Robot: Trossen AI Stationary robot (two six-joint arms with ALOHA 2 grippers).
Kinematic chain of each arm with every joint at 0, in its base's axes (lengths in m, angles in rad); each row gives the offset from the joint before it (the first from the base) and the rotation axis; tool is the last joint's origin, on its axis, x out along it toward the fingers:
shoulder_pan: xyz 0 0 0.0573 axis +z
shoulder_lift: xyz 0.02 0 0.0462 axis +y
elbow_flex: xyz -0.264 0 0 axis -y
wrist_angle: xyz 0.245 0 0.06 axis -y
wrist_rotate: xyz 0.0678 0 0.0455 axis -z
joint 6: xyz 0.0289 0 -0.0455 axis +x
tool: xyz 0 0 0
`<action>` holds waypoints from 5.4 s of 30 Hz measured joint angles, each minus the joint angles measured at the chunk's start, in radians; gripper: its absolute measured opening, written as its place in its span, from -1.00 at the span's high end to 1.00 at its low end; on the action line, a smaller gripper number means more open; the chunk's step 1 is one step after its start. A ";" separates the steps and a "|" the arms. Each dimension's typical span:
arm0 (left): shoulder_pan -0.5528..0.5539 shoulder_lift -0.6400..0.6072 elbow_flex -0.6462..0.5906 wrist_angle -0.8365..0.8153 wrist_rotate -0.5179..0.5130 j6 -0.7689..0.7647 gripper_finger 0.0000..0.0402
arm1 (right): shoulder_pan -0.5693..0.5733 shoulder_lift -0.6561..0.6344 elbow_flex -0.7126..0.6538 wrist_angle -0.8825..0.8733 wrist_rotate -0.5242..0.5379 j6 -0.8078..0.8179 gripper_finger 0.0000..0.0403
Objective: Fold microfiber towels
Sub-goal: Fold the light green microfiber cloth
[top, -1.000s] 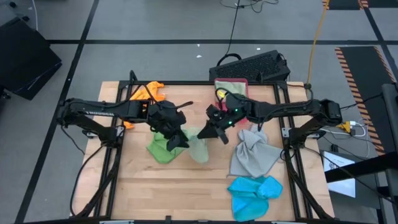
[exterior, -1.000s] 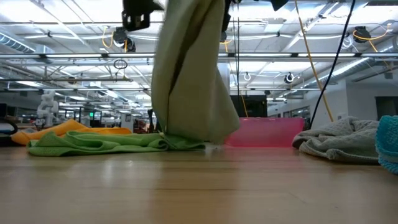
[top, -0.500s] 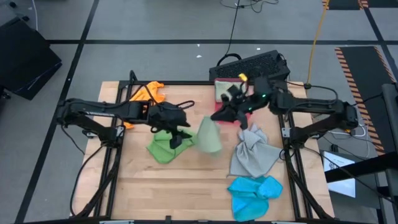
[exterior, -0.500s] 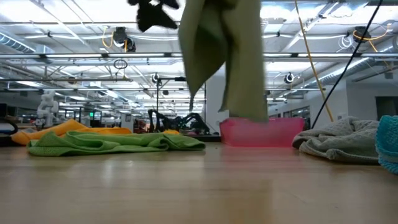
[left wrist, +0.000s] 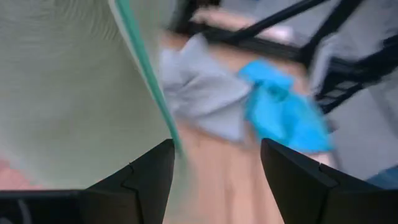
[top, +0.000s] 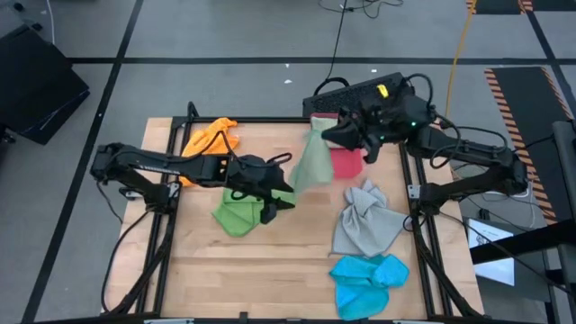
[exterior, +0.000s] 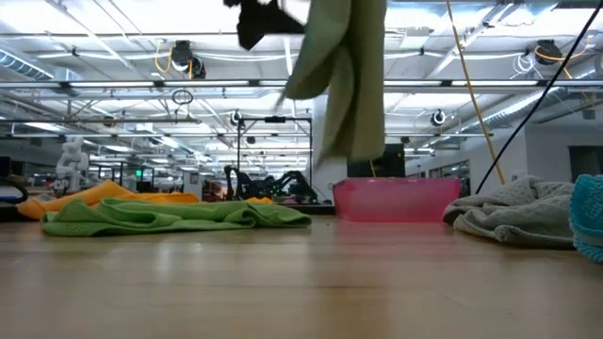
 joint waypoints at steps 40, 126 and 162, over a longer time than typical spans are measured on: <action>-0.045 -0.071 -0.002 -0.149 0.263 -0.343 0.98 | 0.029 -0.032 0.000 -0.003 -0.061 0.182 1.00; 0.179 -0.097 -0.750 0.038 -0.189 0.015 0.38 | 0.263 0.155 -0.200 -0.284 0.309 0.440 1.00; 0.323 0.133 -0.435 0.128 -0.035 0.327 -0.04 | 0.259 0.155 -0.200 -0.295 0.336 0.399 1.00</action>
